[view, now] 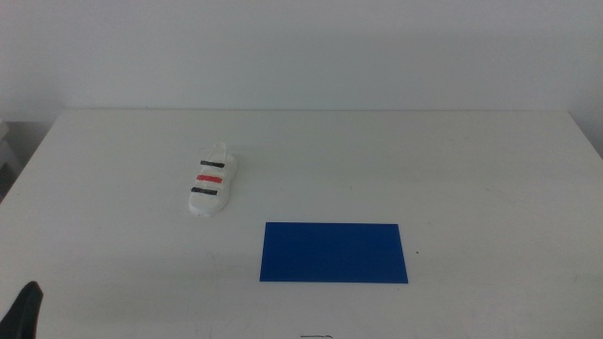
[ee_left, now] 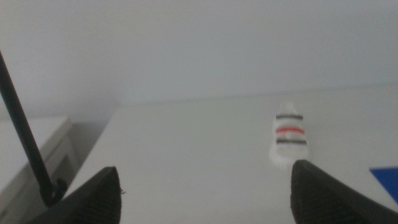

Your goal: Use one arm to grab the shoe from the table and place it on the mat.

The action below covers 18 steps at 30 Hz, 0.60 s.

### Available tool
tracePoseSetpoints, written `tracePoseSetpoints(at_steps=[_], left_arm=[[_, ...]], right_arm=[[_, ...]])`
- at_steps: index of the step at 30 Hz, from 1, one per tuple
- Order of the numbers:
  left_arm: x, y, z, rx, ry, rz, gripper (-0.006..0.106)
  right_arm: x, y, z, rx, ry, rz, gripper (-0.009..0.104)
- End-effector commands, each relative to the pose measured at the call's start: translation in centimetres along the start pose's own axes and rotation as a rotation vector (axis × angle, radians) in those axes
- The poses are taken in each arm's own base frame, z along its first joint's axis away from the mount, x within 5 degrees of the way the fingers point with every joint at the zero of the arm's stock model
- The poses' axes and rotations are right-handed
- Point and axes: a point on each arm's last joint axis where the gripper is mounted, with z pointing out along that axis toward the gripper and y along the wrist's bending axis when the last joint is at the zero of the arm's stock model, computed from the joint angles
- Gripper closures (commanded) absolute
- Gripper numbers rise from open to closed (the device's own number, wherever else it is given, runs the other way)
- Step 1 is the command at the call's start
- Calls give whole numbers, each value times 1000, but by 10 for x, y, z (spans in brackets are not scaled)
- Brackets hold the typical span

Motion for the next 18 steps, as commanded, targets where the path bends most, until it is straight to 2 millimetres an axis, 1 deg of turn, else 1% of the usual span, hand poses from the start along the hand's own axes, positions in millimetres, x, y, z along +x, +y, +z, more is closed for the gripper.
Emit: tracePoseSetpoints(at_steps=[1, 3, 5, 7, 8, 13, 16, 18], left_arm=[[-23, 1, 0, -2, -51, -16, 7], [-38, 2, 4, 7, 26, -16, 7], [-58, 2, 9, 17, 108, -10, 7], [-78, 3, 17, 29, 208, -7, 7], [-84, 3, 23, 35, 262, -6, 7], [-125, 5, 48, 56, 419, 1, 7], [-143, 6, 67, 60, 463, 4, 7], [-151, 6, 80, 63, 491, 9, 9]], right_arm=[[-11, -1, -4, 15, -93, -19, 1], [-11, -1, -4, 15, -93, -19, 1], [-11, -1, -4, 15, -93, -19, 1], [-11, -1, -4, 15, -93, -19, 1], [-11, -1, -4, 15, -93, -19, 1], [-11, -1, -4, 15, -93, -19, 1], [-11, -1, -4, 15, -93, -19, 1], [-11, -1, -4, 15, -93, -19, 1]])
